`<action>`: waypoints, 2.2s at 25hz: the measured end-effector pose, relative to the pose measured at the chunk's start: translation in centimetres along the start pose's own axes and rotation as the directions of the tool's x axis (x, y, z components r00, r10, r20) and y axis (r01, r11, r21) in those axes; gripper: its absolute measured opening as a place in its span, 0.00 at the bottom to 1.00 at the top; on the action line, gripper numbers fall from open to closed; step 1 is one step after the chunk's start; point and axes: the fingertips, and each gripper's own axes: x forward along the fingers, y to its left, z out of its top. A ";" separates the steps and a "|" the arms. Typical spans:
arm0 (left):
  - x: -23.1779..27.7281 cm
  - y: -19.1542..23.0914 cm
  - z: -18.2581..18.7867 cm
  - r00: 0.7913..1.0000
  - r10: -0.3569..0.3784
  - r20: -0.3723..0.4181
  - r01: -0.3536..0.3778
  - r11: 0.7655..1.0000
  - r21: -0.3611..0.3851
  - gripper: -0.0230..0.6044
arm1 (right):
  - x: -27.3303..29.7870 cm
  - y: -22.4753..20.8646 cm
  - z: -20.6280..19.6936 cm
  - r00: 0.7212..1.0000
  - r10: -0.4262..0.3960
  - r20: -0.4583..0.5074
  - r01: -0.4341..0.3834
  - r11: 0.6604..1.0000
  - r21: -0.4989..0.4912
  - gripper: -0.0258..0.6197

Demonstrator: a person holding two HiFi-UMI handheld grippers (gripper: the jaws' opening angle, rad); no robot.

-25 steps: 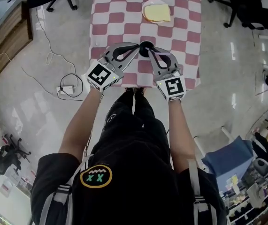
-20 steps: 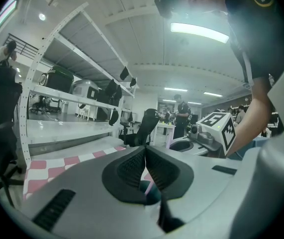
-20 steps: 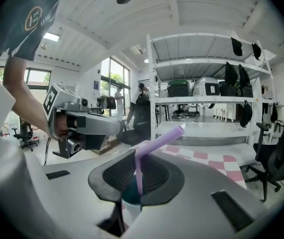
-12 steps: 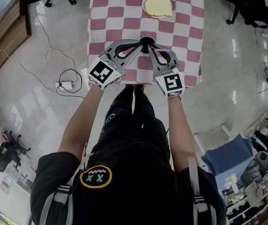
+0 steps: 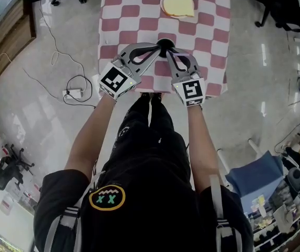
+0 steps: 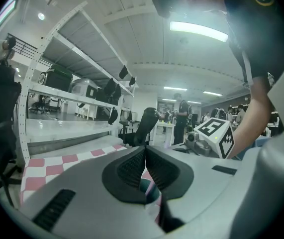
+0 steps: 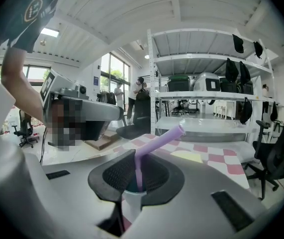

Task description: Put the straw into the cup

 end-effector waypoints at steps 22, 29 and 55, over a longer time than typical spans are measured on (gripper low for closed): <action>-0.6 -0.7 1.2 1.000 0.028 0.014 -0.028 0.999 0.016 0.07 | -1.1 -0.3 1.2 0.999 -0.007 0.048 0.006 1.000 0.010 0.28; -1.7 -1.0 3.6 0.999 0.040 0.031 -0.042 0.998 0.045 0.07 | -3.2 0.3 5.4 0.994 0.005 0.107 0.000 0.999 -0.045 0.30; -6.5 -6.9 13.9 0.996 0.032 0.080 -0.038 0.996 0.082 0.07 | -14.3 4.9 18.4 0.948 0.038 0.317 0.004 0.991 -0.131 0.07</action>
